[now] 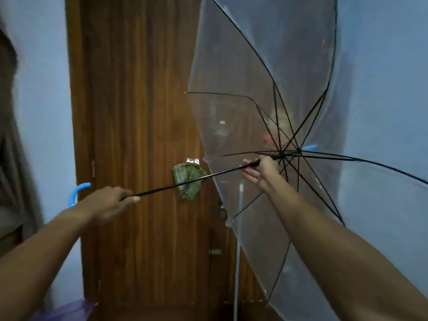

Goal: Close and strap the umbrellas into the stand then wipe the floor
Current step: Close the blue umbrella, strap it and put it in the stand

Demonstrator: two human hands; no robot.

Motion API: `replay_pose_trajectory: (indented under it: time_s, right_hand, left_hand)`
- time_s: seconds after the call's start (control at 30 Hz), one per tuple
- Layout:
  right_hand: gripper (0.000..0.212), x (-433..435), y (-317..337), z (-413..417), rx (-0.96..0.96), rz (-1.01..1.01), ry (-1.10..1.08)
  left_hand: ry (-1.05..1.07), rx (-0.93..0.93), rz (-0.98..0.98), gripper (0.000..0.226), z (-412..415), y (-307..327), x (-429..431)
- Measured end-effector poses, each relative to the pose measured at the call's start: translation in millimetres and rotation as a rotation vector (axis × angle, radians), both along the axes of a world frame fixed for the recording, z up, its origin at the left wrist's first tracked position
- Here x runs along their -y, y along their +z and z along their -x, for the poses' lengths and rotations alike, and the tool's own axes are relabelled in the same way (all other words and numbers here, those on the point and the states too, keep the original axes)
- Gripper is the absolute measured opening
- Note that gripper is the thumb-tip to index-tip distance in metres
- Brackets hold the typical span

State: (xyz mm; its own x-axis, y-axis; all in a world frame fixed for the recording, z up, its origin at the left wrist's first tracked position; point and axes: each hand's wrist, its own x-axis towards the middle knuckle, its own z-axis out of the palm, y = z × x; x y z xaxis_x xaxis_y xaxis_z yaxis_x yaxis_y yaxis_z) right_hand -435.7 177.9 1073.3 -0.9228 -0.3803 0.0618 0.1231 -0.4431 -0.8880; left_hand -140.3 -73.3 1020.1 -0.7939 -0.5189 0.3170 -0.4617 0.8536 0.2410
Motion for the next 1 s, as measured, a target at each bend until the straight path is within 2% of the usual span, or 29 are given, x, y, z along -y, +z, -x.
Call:
replay_pose_trajectory:
  time_s: [0.1, 0.13, 0.17, 0.3, 0.4, 0.63, 0.73, 0.83, 0.9, 1.0]
  right_hand:
    - [0.046, -23, 3, -2, 0.032, -0.008, -0.087]
    - [0.050, -30, 4, -1, 0.037, -0.027, -0.126]
    - [0.049, -37, 7, -1, 0.039, -0.056, -0.162]
    - [0.033, -60, 0, -13, 0.000, -0.140, -0.167]
    - [0.039, -65, -21, -34, -0.042, -0.180, -0.051]
    - [0.040, -76, -87, -94, -0.007, -0.283, 0.254]
    - [0.039, -93, -98, -98, -0.065, -0.366, 0.230]
    - [0.028, -107, -97, -102, -0.091, -0.384, 0.221]
    - [0.024, -110, -101, -107, -0.084, -0.420, 0.225]
    - [0.032, -112, -102, -111, -0.072, -0.409, 0.245]
  left_hand:
    - [-0.092, -0.104, -0.010, 0.063, 6, -5, -24]
    - [-0.125, -0.118, -0.014, 0.076, 8, -7, -29]
    - [-0.144, -0.128, -0.017, 0.080, 11, -10, -33]
    - [-0.213, -0.132, -0.066, 0.051, 34, -18, -85]
    - [-0.247, -0.111, -0.091, 0.051, 61, -23, -125]
    - [-0.280, -0.134, -0.191, 0.046, 100, -44, -207]
    - [-0.354, -0.274, -0.333, 0.017, 101, -62, -237]
    - [-0.371, -0.405, -0.377, 0.030, 95, -64, -251]
    - [-0.327, -0.402, -0.345, 0.033, 95, -64, -251]
    - [-0.261, -0.369, -0.295, 0.037, 96, -65, -250]
